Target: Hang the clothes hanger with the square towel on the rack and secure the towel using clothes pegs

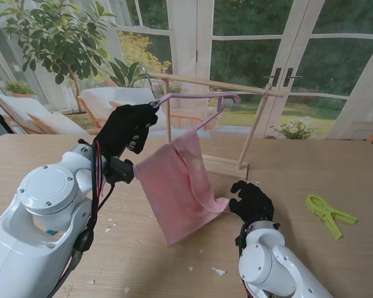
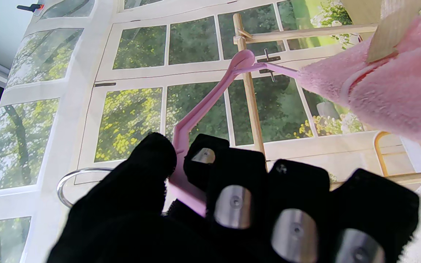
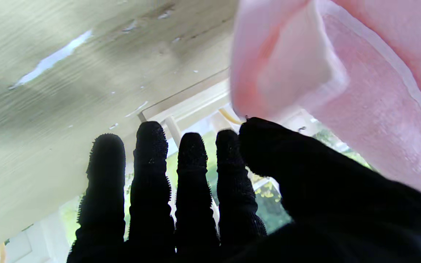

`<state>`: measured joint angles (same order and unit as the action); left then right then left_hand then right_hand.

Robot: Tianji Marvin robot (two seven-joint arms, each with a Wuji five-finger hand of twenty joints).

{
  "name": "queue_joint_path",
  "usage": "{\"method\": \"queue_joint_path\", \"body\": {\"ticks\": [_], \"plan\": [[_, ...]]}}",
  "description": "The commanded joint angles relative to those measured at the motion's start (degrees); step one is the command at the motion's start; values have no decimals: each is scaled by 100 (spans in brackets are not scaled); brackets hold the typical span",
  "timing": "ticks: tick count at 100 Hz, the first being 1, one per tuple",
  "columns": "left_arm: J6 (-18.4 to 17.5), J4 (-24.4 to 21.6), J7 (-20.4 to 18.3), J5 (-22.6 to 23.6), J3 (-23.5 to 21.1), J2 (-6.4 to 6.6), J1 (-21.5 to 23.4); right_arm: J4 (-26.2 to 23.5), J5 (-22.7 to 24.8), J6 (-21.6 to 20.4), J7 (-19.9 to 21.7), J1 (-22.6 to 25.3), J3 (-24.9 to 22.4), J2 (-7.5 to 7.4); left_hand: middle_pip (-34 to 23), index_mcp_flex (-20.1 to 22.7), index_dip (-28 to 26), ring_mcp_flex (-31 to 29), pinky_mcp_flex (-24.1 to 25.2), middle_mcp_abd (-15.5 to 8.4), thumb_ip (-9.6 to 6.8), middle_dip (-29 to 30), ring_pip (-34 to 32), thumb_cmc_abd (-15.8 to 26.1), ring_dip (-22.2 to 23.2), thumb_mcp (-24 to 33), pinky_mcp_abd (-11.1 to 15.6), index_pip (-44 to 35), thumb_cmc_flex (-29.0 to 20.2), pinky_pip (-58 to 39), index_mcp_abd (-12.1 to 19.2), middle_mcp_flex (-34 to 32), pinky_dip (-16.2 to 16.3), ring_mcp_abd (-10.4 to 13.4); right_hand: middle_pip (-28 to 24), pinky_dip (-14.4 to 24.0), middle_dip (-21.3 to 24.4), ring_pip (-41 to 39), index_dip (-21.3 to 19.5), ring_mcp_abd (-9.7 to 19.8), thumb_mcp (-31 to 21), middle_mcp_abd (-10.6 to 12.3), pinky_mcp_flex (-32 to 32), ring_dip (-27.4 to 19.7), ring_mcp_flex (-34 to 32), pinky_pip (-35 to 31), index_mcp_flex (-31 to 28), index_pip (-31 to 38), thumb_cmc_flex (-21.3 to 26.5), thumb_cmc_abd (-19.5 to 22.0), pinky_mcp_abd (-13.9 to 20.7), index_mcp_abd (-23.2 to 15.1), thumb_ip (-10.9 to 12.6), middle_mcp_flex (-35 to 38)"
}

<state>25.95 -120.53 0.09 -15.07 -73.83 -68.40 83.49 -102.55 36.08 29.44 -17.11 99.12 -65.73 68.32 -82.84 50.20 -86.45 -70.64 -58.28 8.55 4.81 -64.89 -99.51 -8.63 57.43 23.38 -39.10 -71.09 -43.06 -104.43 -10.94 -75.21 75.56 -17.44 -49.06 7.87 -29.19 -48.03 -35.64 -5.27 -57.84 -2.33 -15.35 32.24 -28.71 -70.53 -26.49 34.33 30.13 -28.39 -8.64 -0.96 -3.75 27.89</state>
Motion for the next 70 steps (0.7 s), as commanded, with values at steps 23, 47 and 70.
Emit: {"method": "queue_joint_path", "body": {"ticks": [23,47,70], "plan": [[38,-67,-95,99,63,-10,-28,-581,600,-9,304,372,-225,-175,-172,316,-240,-166,-68,-322,53,10,-767,75,215,163,5,-171,-41,-1555,-239,-199,139,83,437,3516,497,749,409,135,777,126,518,-223,997,778,1290,-1396,-716,-602,196,355,-188,-1401],[105,2,-50,280,305,-26,-69,-757,358,-728,-640,410,-2,6,-172,317,-241,-166,-68,-322,52,10,-766,73,214,161,4,-170,-41,-1555,-239,-199,138,76,436,3644,464,669,320,34,498,148,412,-186,601,749,446,-1197,-885,-257,69,-561,-43,-545],[121,56,-17,461,494,-34,-113,-800,355,-984,-1241,230,406,131,-172,317,-241,-166,-68,-322,53,10,-766,75,213,157,3,-169,-37,-1555,-230,-199,136,80,233,3711,268,501,94,16,478,167,335,-113,493,623,176,-876,-771,-117,79,-454,64,-348]]}}
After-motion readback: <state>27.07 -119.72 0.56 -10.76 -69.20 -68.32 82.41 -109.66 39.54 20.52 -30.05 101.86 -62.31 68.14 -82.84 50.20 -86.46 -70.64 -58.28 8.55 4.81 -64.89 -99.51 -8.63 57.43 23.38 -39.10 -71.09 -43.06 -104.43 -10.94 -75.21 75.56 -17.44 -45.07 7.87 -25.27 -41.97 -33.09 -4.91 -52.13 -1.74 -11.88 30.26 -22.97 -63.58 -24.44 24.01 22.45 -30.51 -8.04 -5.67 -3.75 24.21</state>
